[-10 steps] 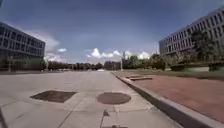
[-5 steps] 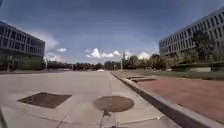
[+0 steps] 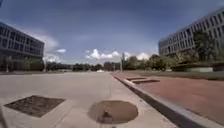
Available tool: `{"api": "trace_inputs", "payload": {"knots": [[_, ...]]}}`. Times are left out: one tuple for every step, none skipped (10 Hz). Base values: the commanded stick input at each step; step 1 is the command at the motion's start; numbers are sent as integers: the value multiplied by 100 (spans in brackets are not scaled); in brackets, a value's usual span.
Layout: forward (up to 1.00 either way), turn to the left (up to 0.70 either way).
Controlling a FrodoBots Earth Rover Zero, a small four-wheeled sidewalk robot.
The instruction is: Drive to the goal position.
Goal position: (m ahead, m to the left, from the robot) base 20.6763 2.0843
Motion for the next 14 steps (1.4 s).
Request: {"api": "trace_inputs", "payload": {"knots": [[70, 0], [70, 0], [70, 0], [70, 0], [70, 0], [70, 0], [70, 0], [70, 0], [70, 0], [70, 0], [70, 0], [70, 0], [70, 0], [70, 0]]}}
